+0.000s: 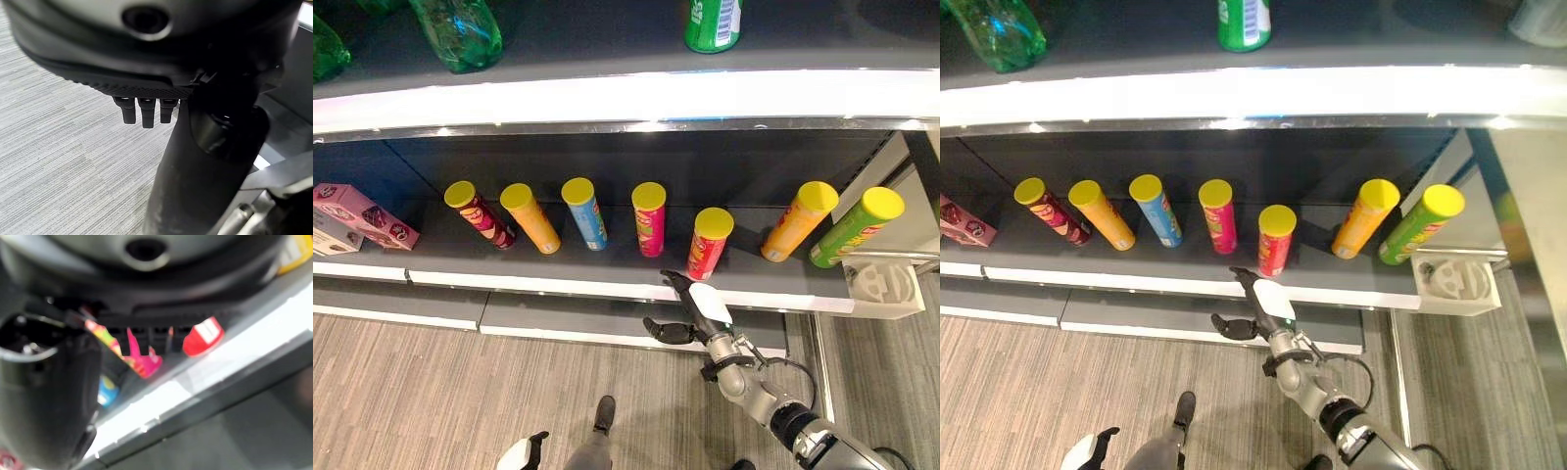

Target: Put the goods on the table back onto the shelves and tidy them up.

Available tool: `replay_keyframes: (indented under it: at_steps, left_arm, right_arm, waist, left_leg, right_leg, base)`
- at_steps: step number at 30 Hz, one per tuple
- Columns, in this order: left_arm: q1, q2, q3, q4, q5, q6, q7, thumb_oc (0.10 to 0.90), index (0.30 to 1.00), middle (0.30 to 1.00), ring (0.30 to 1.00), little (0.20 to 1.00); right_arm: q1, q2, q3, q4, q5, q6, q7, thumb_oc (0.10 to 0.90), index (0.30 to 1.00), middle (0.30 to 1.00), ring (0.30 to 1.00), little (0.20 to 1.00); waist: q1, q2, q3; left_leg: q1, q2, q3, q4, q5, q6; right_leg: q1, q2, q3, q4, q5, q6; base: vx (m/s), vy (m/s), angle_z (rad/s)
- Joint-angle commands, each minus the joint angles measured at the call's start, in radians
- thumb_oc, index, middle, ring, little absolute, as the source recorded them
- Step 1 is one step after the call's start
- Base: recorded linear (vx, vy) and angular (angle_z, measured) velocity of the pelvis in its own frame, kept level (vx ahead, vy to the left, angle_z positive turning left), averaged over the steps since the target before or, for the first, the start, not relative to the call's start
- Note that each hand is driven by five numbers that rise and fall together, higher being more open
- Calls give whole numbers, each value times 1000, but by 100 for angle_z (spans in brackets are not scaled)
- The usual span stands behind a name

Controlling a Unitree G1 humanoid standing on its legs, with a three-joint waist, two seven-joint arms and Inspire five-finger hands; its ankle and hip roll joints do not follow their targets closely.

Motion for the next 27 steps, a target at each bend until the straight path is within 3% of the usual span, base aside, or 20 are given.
replay_keyframes:
  at_steps: [1, 4, 5, 27]
  left_arm:
    - [-59, 4, -31, 16, -35, -38, 49, 800, 900, 900, 900, 900]
    - [-60, 6, -28, 20, -42, -38, 45, 800, 900, 900, 900, 900]
    - [-60, 6, -30, 19, -42, -38, 45, 800, 900, 900, 900, 900]
    - [-67, 22, -46, 10, -51, -50, 29, 800, 900, 900, 900, 900]
  right_arm:
    - [-112, 18, -12, -9, 3, -42, -66, 800, 900, 900, 900, 900]
    - [-137, 32, -18, 35, 4, -28, -73, 800, 900, 900, 900, 900]
    - [-142, 31, -21, 40, 4, -26, -75, 800, 900, 900, 900, 900]
    - [-205, -52, 7, 114, -13, -13, -54, 800, 900, 900, 900, 900]
  waist:
    - [44, -22, -23]
    - [47, -19, -30]
    - [47, -18, -24]
    - [32, 3, 4]
  left_leg:
    - [2, -23, -13, 2, -54, 20]
    - [8, -16, -18, 2, -75, 14]
    - [-2, -23, -17, 2, -53, 20]
    - [-30, -10, 6, 2, -43, 16]
  right_leg:
    - [-11, -25, 73, 5, 22, 15]
    - [-6, -18, 85, 5, 1, 24]
    - [-15, -25, 74, 5, 22, 13]
    - [-77, -14, 121, 5, 28, 10]
  base:
    - [-70, 16, -1]
    - [59, -32, 1]
    - [-74, 19, 1]
    - [-11, -8, -3]
